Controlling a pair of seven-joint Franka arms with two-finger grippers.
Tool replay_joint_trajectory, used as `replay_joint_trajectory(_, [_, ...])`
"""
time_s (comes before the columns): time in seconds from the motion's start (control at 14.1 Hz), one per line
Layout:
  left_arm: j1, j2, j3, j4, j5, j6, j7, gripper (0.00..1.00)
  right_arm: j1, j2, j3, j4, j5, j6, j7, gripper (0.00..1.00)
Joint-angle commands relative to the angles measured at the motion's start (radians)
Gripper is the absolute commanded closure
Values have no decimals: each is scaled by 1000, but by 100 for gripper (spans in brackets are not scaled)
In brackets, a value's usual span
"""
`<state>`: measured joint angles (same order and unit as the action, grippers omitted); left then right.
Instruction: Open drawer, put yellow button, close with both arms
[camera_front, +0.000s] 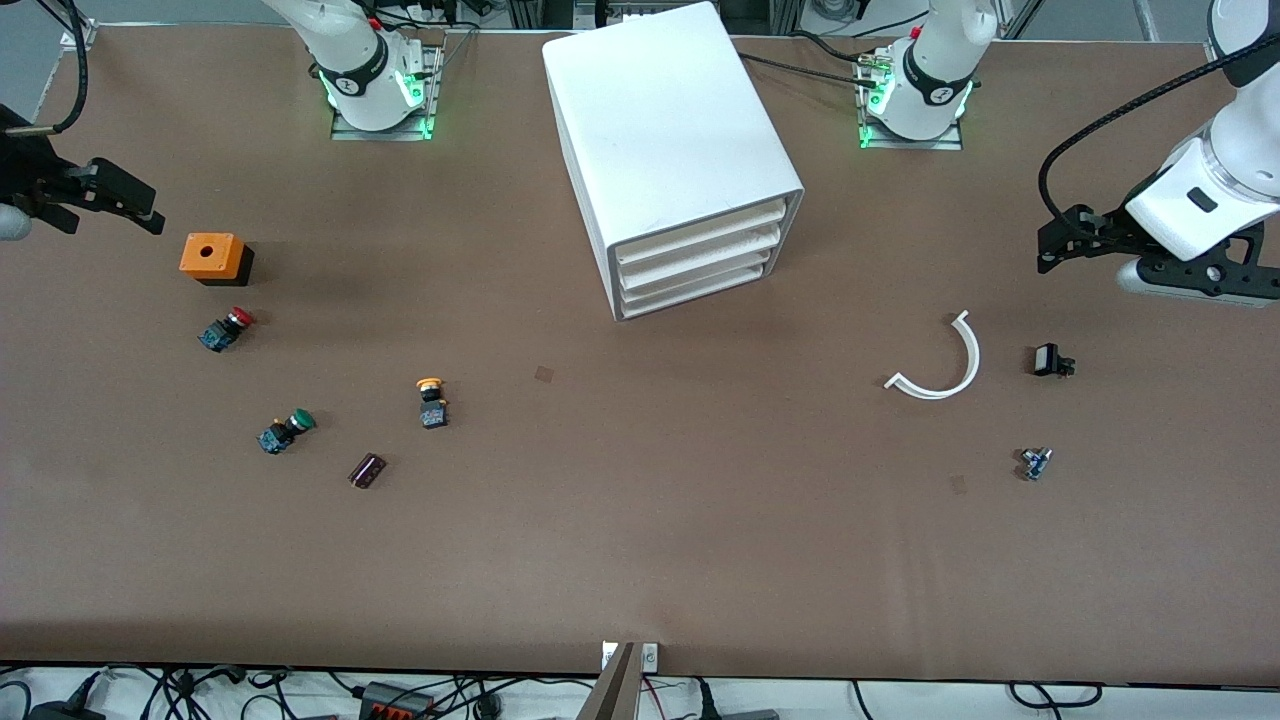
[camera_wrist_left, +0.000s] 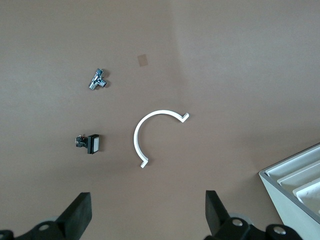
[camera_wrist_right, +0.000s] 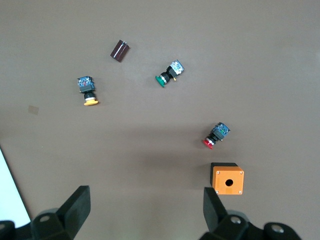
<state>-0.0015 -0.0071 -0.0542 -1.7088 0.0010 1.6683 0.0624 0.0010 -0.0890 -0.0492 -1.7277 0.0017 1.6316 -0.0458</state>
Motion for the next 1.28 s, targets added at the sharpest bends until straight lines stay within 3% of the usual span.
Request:
replay_joint_trajectory(0.0, [0, -5, -1, 14, -9, -16, 4, 0, -6, -23, 5, -21, -11, 8, -17, 0])
replay_joint_trajectory(0.64, [-5, 9, -1, 31, -13, -30, 8, 0, -3, -15, 6, -21, -9, 11, -20, 0])
replay_joint_trajectory(1.07, [-78, 50, -12, 37, -53, -224, 14, 0, 11, 14, 9, -21, -3, 19, -25, 0])
replay_joint_trajectory(1.21, [-103, 70, -10, 35, -140, -277, 16, 0, 28, 31, 9, -21, -2, 24, -25, 0])
